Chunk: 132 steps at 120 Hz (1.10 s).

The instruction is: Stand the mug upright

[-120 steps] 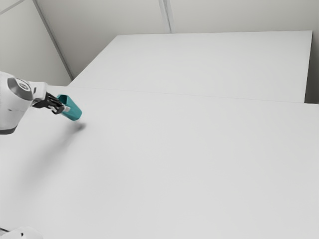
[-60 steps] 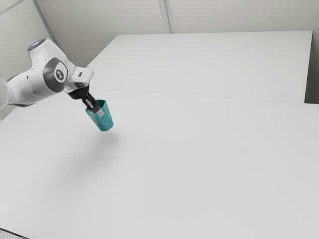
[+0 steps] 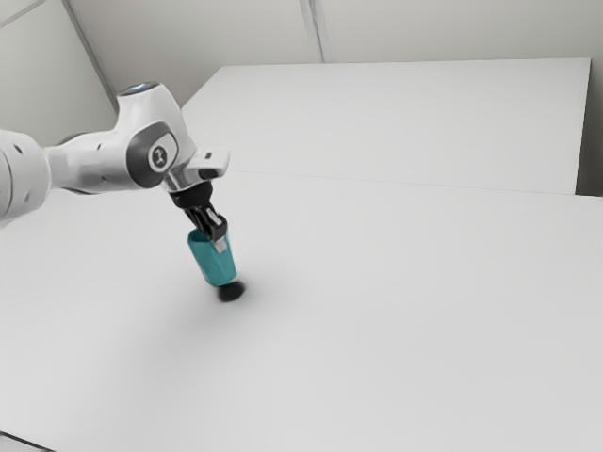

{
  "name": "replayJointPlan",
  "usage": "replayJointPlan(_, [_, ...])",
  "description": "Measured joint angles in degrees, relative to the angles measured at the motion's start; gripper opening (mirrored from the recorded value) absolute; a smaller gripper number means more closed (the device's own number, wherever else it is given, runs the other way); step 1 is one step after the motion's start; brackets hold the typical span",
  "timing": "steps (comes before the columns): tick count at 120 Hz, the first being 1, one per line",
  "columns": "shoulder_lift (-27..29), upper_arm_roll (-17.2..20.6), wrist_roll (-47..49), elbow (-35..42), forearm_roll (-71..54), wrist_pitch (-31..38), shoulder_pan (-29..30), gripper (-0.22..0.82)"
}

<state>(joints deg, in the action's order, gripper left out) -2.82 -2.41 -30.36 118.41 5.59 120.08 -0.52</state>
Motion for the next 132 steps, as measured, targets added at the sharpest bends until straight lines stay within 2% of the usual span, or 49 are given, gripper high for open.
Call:
replayJointPlan(24, [-1.6,-0.2,6.9,-0.5,-4.9,-0.1,0.8,-0.18])
replayJointPlan(60, [-3.7,-0.1,14.2,-2.2,-6.3,-0.6,-1.7,-0.18])
replayJointPlan(132, [-7.5,0.0,21.6,-4.6,-6.4,-1.6,-2.7,-0.18])
